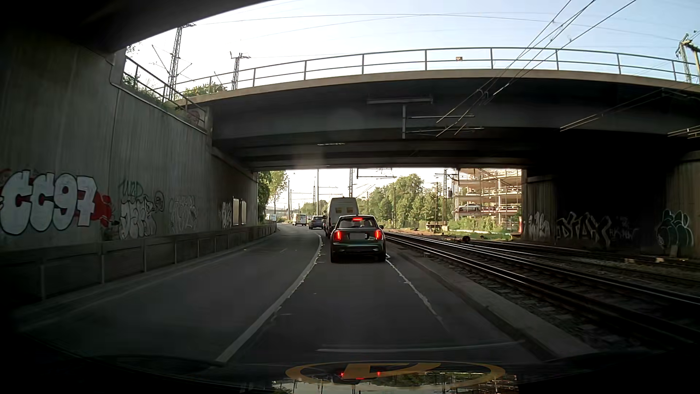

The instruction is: Follow the waypoints while adhering to traffic rules and regulations

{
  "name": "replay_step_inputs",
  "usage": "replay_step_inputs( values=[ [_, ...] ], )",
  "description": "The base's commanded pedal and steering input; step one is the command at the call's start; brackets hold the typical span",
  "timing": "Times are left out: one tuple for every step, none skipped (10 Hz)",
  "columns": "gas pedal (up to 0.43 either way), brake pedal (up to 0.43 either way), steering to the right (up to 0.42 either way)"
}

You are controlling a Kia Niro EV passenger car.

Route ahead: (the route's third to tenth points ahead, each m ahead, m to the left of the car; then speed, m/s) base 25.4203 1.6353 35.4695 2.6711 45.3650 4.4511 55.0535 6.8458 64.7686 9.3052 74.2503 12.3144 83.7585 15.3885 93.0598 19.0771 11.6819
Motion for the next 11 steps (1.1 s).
replay_step_inputs(
  values=[
    [0.098, 0.0, -0.022],
    [0.059, 0.0, -0.022],
    [0.039, 0.0, -0.022],
    [0.028, 0.0, -0.022],
    [0.028, 0.0, -0.022],
    [0.028, 0.0, -0.022],
    [0.028, 0.0, -0.022],
    [0.039, 0.0, -0.022],
    [0.047, 0.0, -0.022],
    [0.067, 0.0, -0.022],
    [0.067, 0.0, -0.022]
  ],
)
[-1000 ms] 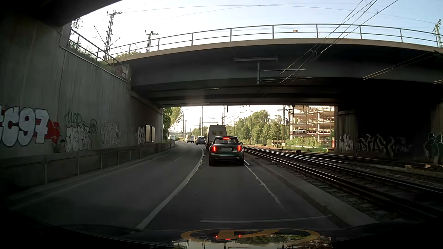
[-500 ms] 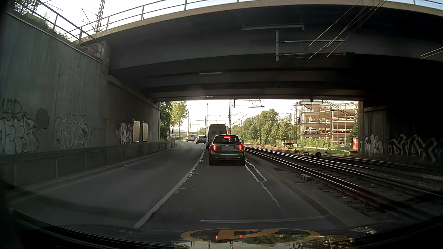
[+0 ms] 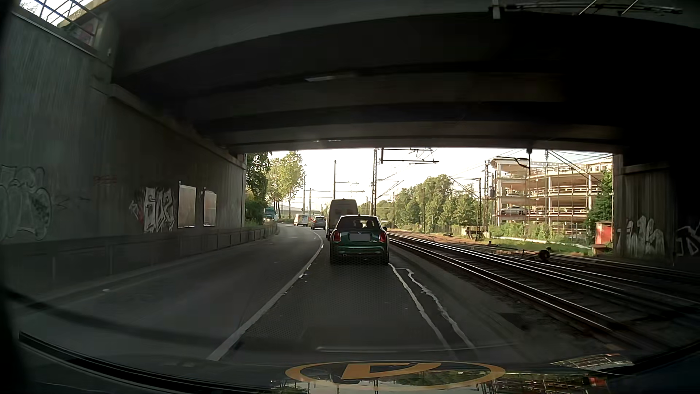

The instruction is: Follow the waypoints while adhering to traffic rules and regulations

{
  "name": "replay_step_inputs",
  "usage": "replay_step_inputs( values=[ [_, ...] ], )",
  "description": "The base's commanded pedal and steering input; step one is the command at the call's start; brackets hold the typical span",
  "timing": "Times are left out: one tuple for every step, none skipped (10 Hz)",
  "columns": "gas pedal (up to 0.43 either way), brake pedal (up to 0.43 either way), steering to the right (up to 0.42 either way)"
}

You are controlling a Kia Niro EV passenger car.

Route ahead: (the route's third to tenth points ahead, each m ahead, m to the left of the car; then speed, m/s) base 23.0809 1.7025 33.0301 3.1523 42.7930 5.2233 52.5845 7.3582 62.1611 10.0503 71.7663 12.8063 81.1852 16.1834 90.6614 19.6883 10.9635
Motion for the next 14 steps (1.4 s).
replay_step_inputs(
  values=[
    [0.067, 0.0, -0.022],
    [0.067, 0.0, -0.022],
    [0.067, 0.0, -0.022],
    [0.067, 0.0, -0.022],
    [0.067, 0.0, -0.022],
    [0.079, 0.0, -0.022],
    [0.087, 0.0, -0.022],
    [0.098, 0.0, -0.022],
    [0.098, 0.0, -0.022],
    [0.098, 0.0, -0.022],
    [0.098, 0.0, -0.022],
    [0.098, 0.0, -0.022],
    [0.098, 0.0, -0.021],
    [0.11, 0.0, -0.021]
  ],
)
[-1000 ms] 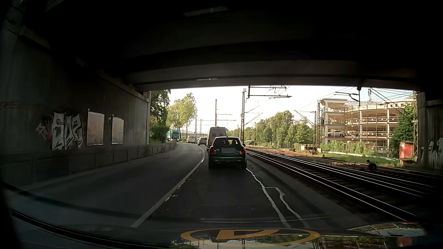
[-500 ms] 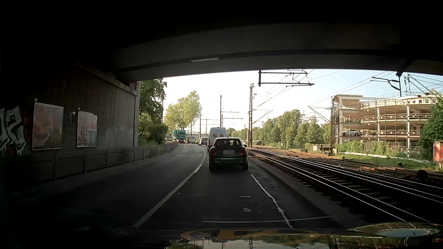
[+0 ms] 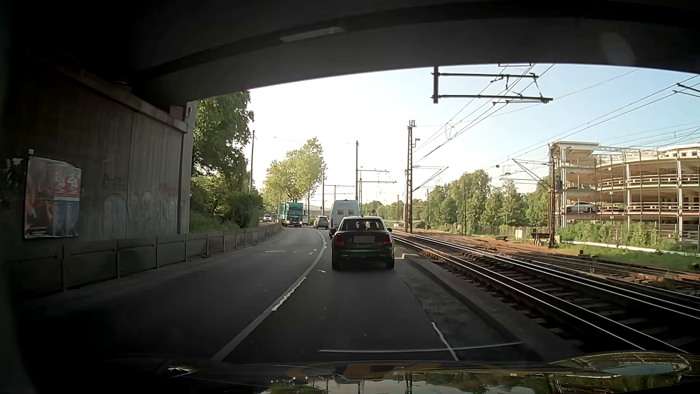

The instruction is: Follow the waypoints while adhering to traffic rules and regulations

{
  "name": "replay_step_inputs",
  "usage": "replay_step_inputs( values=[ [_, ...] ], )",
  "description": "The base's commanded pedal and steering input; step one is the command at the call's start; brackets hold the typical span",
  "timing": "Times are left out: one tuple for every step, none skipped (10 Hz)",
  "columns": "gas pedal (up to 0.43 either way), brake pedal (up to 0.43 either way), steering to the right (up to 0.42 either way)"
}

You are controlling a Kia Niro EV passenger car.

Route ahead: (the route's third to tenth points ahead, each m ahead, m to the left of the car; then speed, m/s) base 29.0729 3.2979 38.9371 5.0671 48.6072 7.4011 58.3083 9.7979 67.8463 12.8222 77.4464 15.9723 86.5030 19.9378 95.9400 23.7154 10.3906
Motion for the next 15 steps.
replay_step_inputs(
  values=[
    [0.118, 0.0, -0.02],
    [0.118, 0.0, -0.02],
    [0.13, 0.0, -0.02],
    [0.13, 0.0, -0.02],
    [0.138, 0.0, -0.02],
    [0.138, 0.0, -0.019],
    [0.138, 0.0, -0.019],
    [0.138, 0.0, -0.019],
    [0.138, 0.0, -0.019],
    [0.138, 0.0, -0.019],
    [0.138, 0.0, -0.019],
    [0.138, 0.0, -0.019],
    [0.138, 0.0, -0.019],
    [0.138, 0.0, -0.019],
    [0.138, 0.0, -0.019]
  ],
)
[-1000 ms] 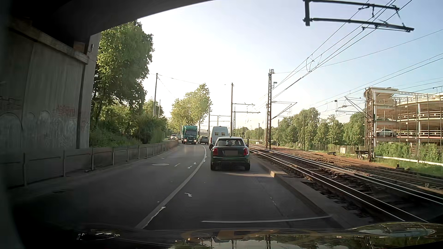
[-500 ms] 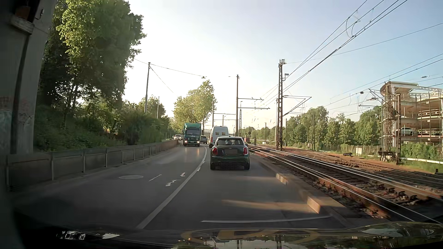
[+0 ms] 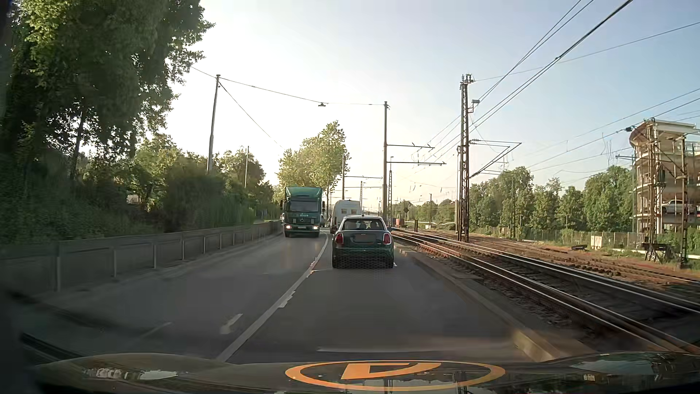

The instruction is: Follow the waypoints while adhering to traffic rules and regulations

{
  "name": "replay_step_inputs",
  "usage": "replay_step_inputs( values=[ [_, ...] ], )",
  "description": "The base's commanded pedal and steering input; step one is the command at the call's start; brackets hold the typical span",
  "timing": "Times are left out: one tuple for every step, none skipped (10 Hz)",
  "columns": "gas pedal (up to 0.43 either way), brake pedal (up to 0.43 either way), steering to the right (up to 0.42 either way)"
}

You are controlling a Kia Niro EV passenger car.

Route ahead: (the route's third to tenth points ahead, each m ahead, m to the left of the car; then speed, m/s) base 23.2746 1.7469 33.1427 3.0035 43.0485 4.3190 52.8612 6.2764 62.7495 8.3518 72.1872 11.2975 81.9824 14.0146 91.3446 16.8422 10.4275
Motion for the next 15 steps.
replay_step_inputs(
  values=[
    [0.15, 0.0, -0.019],
    [0.15, 0.0, -0.019],
    [0.15, 0.0, -0.019],
    [0.15, 0.0, -0.019],
    [0.15, 0.0, -0.019],
    [0.15, 0.0, -0.019],
    [0.15, 0.0, -0.019],
    [0.157, 0.0, -0.019],
    [0.209, 0.0, -0.019],
    [0.22, 0.0, -0.019],
    [0.22, 0.0, -0.019],
    [0.22, 0.0, -0.019],
    [0.22, 0.0, -0.019],
    [0.22, 0.0, -0.019],
    [0.22, 0.0, -0.019]
  ],
)
